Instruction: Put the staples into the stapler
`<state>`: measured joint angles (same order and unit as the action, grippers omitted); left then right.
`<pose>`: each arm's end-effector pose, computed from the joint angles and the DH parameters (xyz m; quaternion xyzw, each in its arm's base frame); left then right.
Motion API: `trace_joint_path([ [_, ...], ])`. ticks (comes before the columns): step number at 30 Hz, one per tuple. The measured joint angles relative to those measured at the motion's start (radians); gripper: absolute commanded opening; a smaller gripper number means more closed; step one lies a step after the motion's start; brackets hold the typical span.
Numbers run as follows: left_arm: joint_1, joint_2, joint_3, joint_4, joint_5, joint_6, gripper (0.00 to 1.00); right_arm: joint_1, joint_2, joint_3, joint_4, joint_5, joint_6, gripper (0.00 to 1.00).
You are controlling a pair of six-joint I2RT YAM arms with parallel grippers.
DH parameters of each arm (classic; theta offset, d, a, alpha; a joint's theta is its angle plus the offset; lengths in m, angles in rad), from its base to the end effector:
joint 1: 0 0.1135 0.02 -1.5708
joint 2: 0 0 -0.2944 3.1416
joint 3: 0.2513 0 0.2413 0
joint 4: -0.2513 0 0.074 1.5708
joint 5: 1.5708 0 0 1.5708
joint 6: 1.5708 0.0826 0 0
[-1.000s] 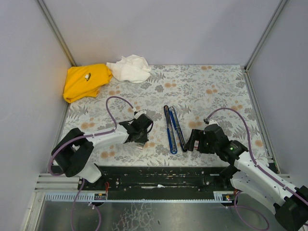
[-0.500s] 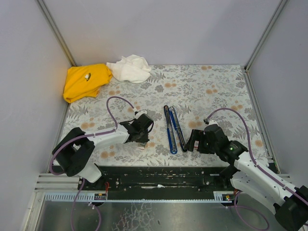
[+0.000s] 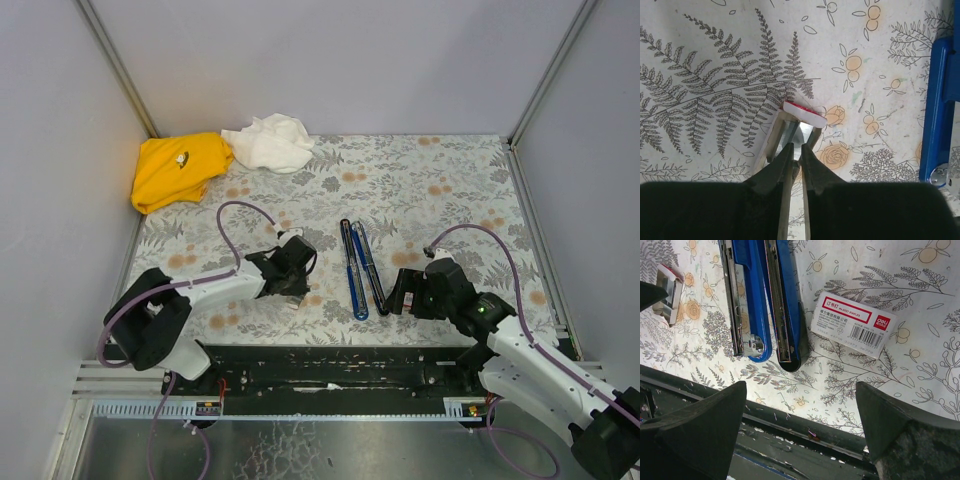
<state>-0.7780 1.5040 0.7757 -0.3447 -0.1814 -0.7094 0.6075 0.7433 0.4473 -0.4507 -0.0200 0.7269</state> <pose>0.2162 -0.1921 0.1601 0.0108 0.9654 -0.1015 0.2400 0.1298 0.0922 0.1956 0.0507 0.9149 0.2550 0.3089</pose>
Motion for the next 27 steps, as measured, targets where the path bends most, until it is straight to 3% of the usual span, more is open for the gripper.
trace_joint_path([
  [10, 0.000, -0.063, -0.006, -0.006, 0.007, -0.019, 0.13, 0.000, -0.004, 0.000, 0.000, 0.000, 0.000, 0.96],
  [18, 0.000, -0.031, -0.006, -0.006, 0.008, -0.018, 0.22, 0.000, -0.004, -0.001, 0.000, 0.000, 0.000, 0.96],
  [27, -0.002, 0.002, -0.008, -0.006, -0.002, -0.006, 0.23, 0.000, -0.004, -0.003, 0.000, 0.000, 0.000, 0.96],
])
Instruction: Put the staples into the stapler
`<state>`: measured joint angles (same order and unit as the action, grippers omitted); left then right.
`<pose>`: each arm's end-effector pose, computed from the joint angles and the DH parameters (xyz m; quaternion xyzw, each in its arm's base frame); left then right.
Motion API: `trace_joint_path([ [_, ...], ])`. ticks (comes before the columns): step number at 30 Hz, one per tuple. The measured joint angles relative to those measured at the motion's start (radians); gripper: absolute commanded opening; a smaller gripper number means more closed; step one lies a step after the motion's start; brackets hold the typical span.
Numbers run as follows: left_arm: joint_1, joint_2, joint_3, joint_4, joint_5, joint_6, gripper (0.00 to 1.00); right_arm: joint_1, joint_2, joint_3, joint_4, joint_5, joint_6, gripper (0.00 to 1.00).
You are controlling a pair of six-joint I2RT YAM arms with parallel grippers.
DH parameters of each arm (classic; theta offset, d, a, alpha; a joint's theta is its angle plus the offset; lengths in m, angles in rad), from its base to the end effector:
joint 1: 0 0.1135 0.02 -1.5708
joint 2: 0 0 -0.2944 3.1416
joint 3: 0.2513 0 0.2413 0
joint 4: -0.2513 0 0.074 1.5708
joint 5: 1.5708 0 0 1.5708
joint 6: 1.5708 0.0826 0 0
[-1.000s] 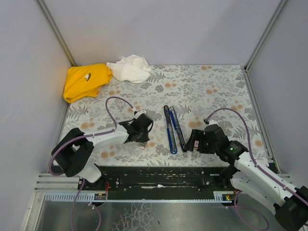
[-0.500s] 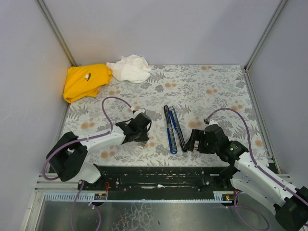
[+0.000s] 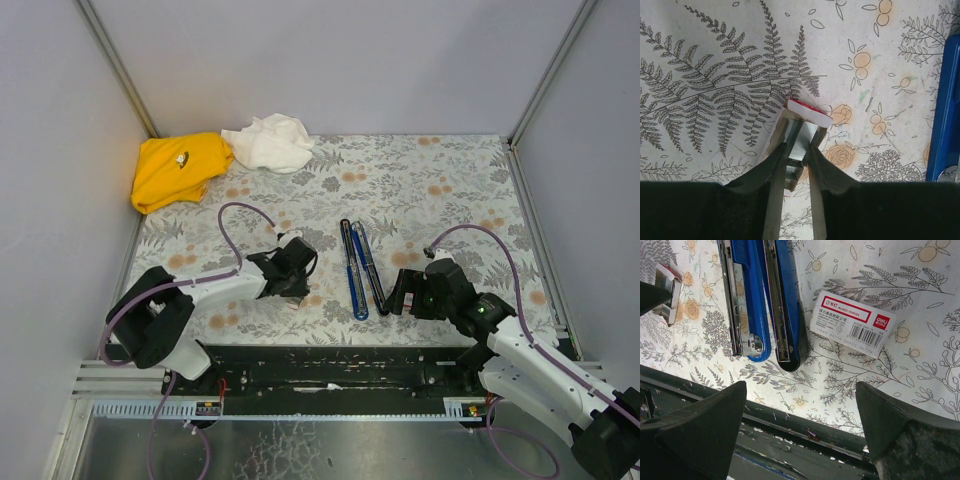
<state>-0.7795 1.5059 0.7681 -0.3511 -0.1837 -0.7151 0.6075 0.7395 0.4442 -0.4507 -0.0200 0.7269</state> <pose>0.2141 -0.1904 0.1569 0.0093 0.9672 -0.0962 0.2348 0.1292 0.0919 0.1950 0.0507 0.9147 0.2552 0.3092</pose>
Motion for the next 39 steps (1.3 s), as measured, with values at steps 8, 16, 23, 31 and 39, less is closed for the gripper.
trace_joint_path([
  [8, -0.011, 0.011, 0.000, 0.008, -0.004, 0.007, 0.23, 0.000, 0.000, -0.004, 0.000, 0.000, 0.000, 0.96],
  [16, -0.019, 0.031, 0.006, 0.010, -0.015, 0.013, 0.20, 0.000, -0.003, -0.006, 0.000, 0.000, 0.000, 0.96],
  [23, -0.022, 0.030, 0.006, 0.008, -0.018, 0.013, 0.17, 0.000, -0.004, -0.006, 0.000, 0.000, 0.000, 0.96],
  [31, -0.023, -0.001, 0.006, -0.005, -0.018, 0.012, 0.13, 0.000, -0.004, -0.008, 0.001, 0.000, 0.001, 0.96],
  [39, -0.023, -0.035, 0.006, -0.010, -0.018, 0.012, 0.13, 0.000, 0.008, -0.016, 0.024, 0.000, 0.009, 0.96],
])
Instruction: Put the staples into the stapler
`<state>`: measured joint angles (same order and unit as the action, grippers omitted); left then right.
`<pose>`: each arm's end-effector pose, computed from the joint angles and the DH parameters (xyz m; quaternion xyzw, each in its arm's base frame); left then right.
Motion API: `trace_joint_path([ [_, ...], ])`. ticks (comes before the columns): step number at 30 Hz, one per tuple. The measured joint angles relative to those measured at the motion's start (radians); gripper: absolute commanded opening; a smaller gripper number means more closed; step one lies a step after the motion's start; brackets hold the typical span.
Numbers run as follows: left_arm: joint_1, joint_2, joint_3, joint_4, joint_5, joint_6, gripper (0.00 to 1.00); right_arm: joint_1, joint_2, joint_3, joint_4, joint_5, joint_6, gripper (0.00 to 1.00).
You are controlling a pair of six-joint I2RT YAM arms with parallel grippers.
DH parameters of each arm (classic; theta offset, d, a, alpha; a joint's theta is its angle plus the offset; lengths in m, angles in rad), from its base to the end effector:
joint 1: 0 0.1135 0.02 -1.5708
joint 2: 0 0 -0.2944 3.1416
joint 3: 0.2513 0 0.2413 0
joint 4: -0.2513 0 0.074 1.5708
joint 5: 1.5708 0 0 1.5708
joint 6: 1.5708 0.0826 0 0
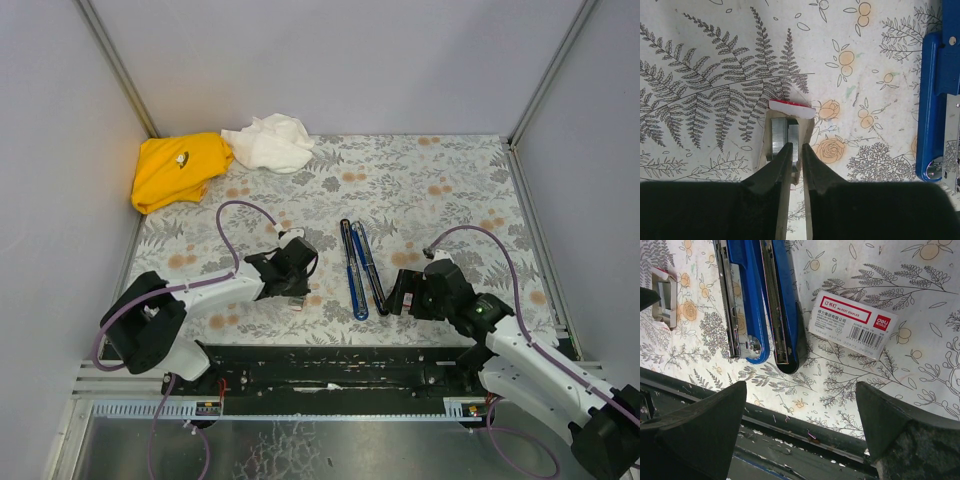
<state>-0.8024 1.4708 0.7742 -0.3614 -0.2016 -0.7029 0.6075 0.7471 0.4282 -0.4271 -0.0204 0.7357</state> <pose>0.2095 -0.1930 0.1675 0.0224 0.9625 -0.1014 0.2507 0.1302 0.0926 0.1910 0.0546 0.9145 0.2567 0.3079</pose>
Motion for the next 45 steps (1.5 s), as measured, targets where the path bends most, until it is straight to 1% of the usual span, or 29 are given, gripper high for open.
trace_joint_path([
  [8, 0.000, -0.014, -0.001, -0.001, -0.001, -0.001, 0.25, 0.000, -0.003, -0.019, 0.019, -0.006, 0.011, 0.96],
  [17, 0.000, -0.021, -0.009, 0.003, 0.005, -0.003, 0.28, 0.000, -0.007, -0.023, 0.019, -0.011, 0.021, 0.96],
  [21, 0.000, -0.053, -0.037, -0.002, 0.004, -0.008, 0.31, 0.000, -0.021, -0.024, 0.021, -0.023, 0.022, 0.96],
  [24, 0.000, -0.107, -0.059, -0.003, 0.012, -0.019, 0.38, 0.000, -0.023, -0.026, 0.023, -0.035, 0.019, 0.96],
  [29, 0.012, -0.225, -0.113, -0.012, 0.059, -0.041, 0.65, 0.000, 0.011, -0.021, 0.038, -0.087, -0.033, 0.93],
  [31, 0.035, -0.260, -0.123, -0.026, 0.098, -0.040, 0.71, 0.000, 0.048, -0.002, 0.035, -0.106, -0.061, 0.91],
  [32, 0.060, -0.277, -0.124, -0.036, 0.123, -0.034, 0.73, 0.000, 0.067, 0.013, 0.035, -0.111, -0.072, 0.90],
  [36, 0.166, -0.307, -0.111, -0.083, 0.188, 0.019, 0.75, 0.001, 0.144, 0.096, 0.054, -0.147, -0.091, 0.87],
  [40, 0.265, -0.306, -0.085, -0.124, 0.257, 0.092, 0.74, 0.016, 0.207, 0.136, 0.115, -0.183, -0.073, 0.82],
  [45, 0.340, -0.267, -0.065, -0.134, 0.293, 0.178, 0.69, 0.112, 0.325, 0.190, 0.148, -0.174, -0.023, 0.73],
])
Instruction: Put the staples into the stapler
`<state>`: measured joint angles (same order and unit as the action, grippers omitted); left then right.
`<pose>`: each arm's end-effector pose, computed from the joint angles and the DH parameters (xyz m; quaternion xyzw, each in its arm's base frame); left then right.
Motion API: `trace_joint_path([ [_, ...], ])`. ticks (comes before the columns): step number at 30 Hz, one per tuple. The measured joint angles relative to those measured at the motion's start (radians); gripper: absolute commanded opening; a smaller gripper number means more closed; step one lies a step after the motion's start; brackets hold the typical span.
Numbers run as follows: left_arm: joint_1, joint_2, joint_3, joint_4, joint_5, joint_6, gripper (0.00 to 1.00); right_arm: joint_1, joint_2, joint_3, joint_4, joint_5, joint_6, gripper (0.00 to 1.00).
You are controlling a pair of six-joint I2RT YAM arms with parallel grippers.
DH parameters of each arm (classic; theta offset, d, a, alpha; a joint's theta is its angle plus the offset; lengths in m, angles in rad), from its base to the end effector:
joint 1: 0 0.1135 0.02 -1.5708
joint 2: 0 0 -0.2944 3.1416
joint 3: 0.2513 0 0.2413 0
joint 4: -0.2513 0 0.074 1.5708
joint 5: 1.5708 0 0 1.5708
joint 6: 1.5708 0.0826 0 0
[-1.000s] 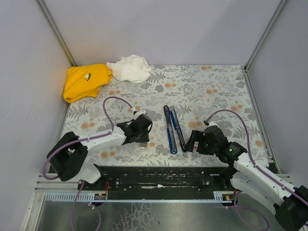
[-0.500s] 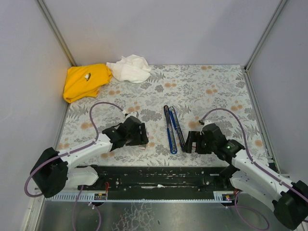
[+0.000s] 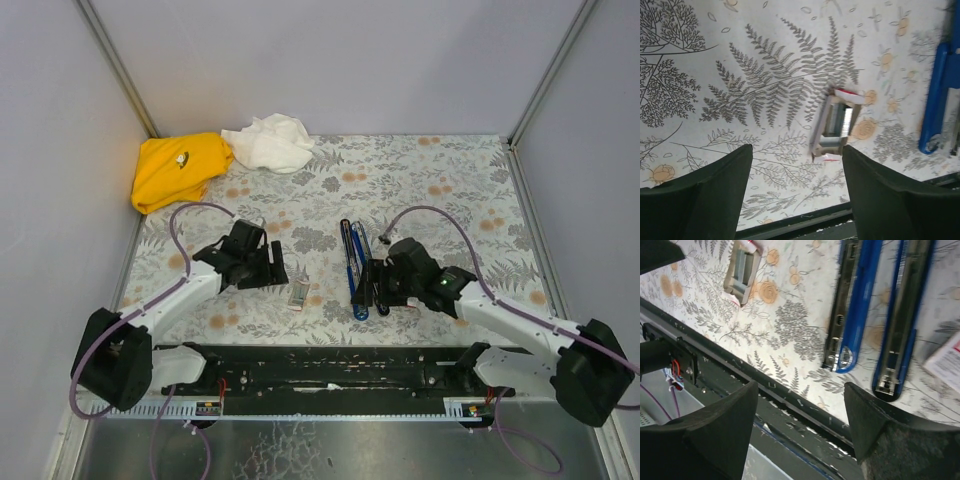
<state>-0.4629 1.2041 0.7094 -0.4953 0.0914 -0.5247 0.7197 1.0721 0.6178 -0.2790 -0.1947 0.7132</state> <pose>0.2063 -0.1114 0.1995 -0.0165 0.9571 -0.1741 0.2311 0.1630 0.1641 0.2196 -0.0425 0.9091 0.3327 0.2469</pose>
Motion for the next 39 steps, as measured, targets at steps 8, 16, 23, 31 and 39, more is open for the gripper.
trace_joint_path([
  [8, 0.049, 0.135, 0.004, -0.018, 0.037, 0.064, 0.57, 0.074, 0.171, 0.030, 0.097, 0.011, 0.094, 0.67],
  [16, 0.051, 0.158, 0.009, -0.020, 0.078, 0.078, 0.48, 0.084, 0.281, 0.048, 0.156, 0.003, 0.127, 0.61],
  [23, 0.043, 0.151, 0.014, -0.014, 0.135, 0.093, 0.44, 0.094, 0.309, 0.054, 0.185, -0.006, 0.139, 0.57],
  [31, -0.004, 0.248, 0.066, -0.008, 0.137, 0.105, 0.39, 0.098, 0.322, 0.084, 0.187, -0.008, 0.144, 0.54],
  [39, -0.023, 0.313, 0.098, 0.011, 0.138, 0.114, 0.34, 0.099, 0.321, 0.101, 0.184, -0.004, 0.143, 0.54],
])
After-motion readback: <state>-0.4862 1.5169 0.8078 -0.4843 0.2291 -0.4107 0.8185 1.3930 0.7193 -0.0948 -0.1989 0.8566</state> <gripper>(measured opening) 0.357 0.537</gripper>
